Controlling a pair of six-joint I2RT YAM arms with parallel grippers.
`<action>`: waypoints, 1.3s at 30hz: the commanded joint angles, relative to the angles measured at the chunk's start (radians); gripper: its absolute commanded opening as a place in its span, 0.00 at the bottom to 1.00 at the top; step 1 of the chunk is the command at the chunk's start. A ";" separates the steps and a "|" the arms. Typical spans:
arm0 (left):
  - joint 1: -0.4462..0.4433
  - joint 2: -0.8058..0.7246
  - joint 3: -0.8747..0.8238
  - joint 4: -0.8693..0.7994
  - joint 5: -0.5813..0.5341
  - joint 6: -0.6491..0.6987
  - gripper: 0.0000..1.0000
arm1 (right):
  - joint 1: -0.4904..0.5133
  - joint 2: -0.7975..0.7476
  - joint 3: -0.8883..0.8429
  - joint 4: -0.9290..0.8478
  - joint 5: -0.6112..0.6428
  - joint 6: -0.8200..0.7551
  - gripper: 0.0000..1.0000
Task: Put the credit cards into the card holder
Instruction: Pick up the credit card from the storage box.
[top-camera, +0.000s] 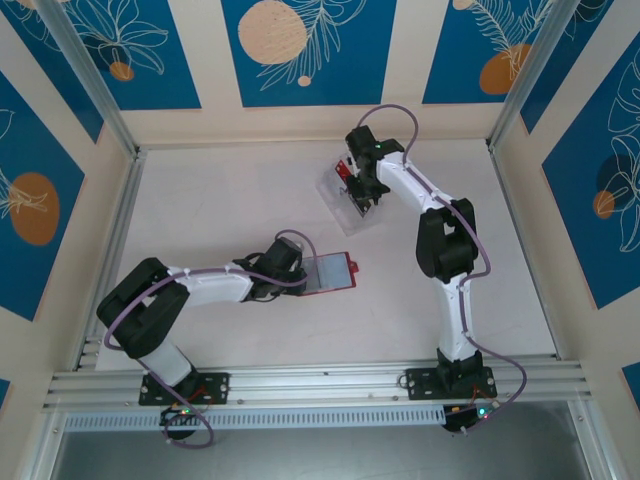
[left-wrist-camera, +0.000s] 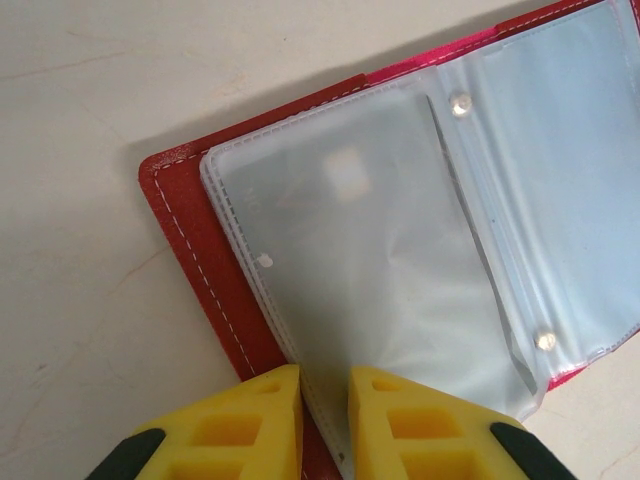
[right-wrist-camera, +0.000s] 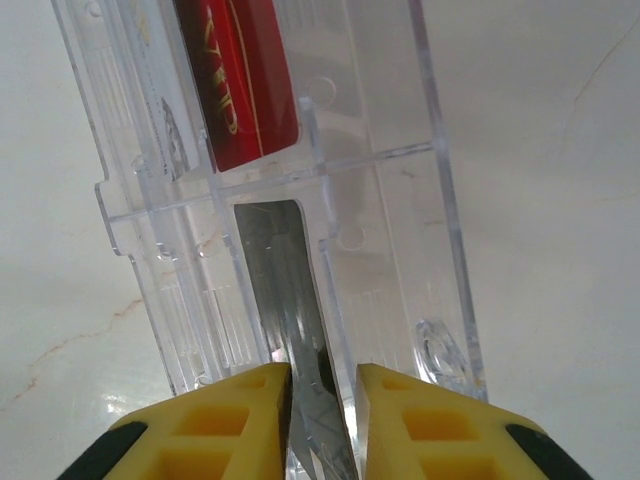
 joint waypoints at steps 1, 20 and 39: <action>0.003 0.037 -0.037 -0.067 0.014 -0.010 0.17 | 0.013 -0.019 0.006 -0.013 0.033 -0.020 0.28; 0.003 0.040 -0.036 -0.066 0.017 -0.014 0.17 | 0.027 -0.043 -0.012 0.002 0.052 -0.033 0.28; 0.003 0.039 -0.037 -0.067 0.016 -0.015 0.16 | 0.035 -0.042 -0.012 0.002 0.010 -0.033 0.21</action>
